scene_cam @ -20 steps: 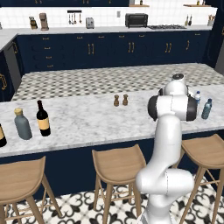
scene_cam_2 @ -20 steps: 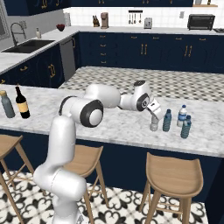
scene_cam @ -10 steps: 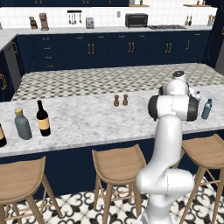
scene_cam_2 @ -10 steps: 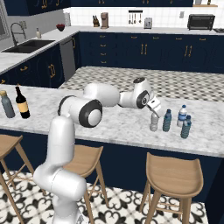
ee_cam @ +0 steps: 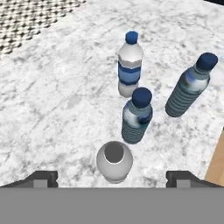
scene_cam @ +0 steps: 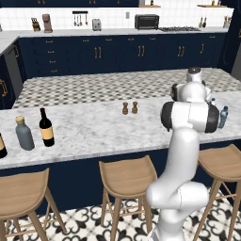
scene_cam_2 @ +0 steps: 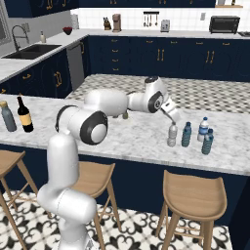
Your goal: Move the plastic bottles in the middle to the plastics group, and the glass bottles in the middle to the glass group.
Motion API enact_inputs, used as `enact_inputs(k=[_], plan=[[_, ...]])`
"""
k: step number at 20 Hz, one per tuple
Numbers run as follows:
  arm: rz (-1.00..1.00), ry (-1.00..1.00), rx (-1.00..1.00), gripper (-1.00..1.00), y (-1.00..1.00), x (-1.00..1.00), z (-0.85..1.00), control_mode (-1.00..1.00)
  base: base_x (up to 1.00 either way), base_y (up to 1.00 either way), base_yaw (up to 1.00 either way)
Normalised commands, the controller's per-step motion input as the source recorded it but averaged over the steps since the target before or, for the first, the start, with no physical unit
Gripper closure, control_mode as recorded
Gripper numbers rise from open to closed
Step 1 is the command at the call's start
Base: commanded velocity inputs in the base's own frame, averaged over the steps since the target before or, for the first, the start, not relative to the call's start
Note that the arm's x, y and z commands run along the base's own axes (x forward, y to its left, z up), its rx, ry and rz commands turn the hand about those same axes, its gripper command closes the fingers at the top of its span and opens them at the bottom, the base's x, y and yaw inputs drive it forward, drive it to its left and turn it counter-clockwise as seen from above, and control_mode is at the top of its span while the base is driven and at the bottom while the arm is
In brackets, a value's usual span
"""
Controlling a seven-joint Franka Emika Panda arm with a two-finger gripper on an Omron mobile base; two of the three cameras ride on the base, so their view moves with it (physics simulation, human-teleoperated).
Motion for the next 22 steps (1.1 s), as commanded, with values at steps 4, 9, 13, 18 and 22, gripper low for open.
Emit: enact_inputs(k=[4, 9, 13, 18, 22], plan=[[0.14, 0.0, 0.0, -1.0, 0.52, -0.72, 0.01, -1.0, 0.0, 0.0, 0.0], [0.17, -0.01, 0.0, -1.0, 0.59, -0.89, 0.02, -1.0, 0.0, 0.0, 0.0], [0.15, -0.08, 0.0, -1.0, 0.54, -0.86, 0.13, -1.0, 0.0, 0.0, 0.0], [0.16, -0.05, 0.0, -1.0, 0.61, -0.97, 0.04, -1.0, 0.0, 0.0, 0.0], [0.2, -0.04, 0.0, -1.0, 0.55, -1.0, 0.0, -1.0, 0.0, 0.0, 0.0]])
